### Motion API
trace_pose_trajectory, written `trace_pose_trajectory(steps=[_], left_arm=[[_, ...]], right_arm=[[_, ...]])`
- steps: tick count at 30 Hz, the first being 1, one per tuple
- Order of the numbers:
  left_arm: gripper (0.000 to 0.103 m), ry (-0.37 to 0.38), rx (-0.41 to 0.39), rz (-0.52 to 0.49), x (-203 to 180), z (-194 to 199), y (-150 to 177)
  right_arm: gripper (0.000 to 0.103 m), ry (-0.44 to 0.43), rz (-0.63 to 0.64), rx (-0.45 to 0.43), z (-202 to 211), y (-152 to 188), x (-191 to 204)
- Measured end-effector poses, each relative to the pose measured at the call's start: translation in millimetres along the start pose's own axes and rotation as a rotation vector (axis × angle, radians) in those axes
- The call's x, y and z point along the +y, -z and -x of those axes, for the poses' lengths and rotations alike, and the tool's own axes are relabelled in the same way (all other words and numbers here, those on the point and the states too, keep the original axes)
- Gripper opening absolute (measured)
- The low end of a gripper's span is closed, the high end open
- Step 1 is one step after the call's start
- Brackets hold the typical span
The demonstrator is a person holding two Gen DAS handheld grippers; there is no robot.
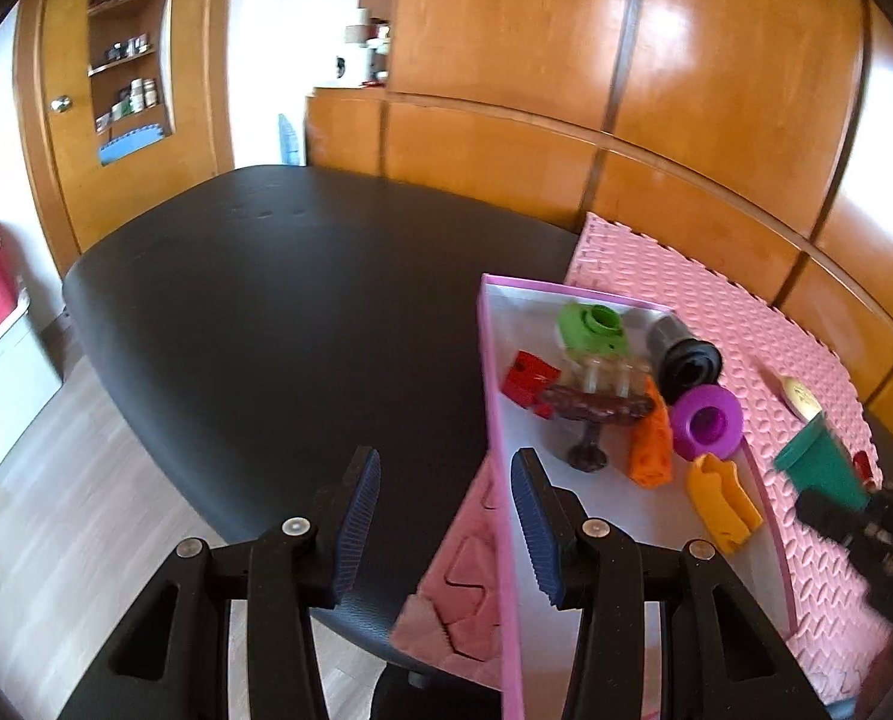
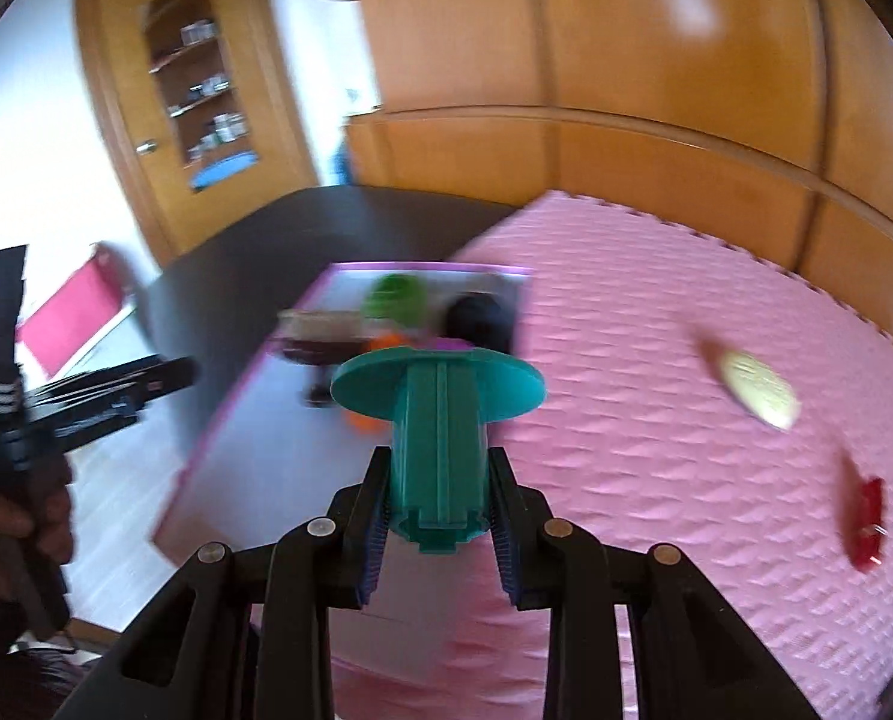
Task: Organize rigid objects
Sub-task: 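Carry the teal stamp into the tray and release it with the right gripper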
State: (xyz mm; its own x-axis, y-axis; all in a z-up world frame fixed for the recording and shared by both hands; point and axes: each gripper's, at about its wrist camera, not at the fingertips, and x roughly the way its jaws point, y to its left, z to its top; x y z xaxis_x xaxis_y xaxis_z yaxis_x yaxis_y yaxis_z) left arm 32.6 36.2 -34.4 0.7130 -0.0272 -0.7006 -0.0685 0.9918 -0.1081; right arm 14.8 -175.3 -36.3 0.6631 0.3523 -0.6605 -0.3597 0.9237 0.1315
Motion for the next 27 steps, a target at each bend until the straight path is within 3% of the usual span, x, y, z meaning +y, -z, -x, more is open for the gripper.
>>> trace_pose_trajectory(steps=[8, 15, 27], left_arm=[[0.046, 0.010, 0.018, 0.003, 2.6, -6.8, 4.4], [0.047, 0.003, 0.020, 0.013, 5.9, -8.3, 5.0], [0.049, -0.003, 0.000, -0.002, 3.8, -2.9, 3.3]], right_arm=[[0.029, -0.099, 0.040, 0.184, -68.0, -3.5, 42.2], [0.029, -0.119, 0.047, 0.228, -107.5, -9.3, 52.4], [0.042, -0.137, 0.018, 0.182, -83.3, -5.3, 44.2]])
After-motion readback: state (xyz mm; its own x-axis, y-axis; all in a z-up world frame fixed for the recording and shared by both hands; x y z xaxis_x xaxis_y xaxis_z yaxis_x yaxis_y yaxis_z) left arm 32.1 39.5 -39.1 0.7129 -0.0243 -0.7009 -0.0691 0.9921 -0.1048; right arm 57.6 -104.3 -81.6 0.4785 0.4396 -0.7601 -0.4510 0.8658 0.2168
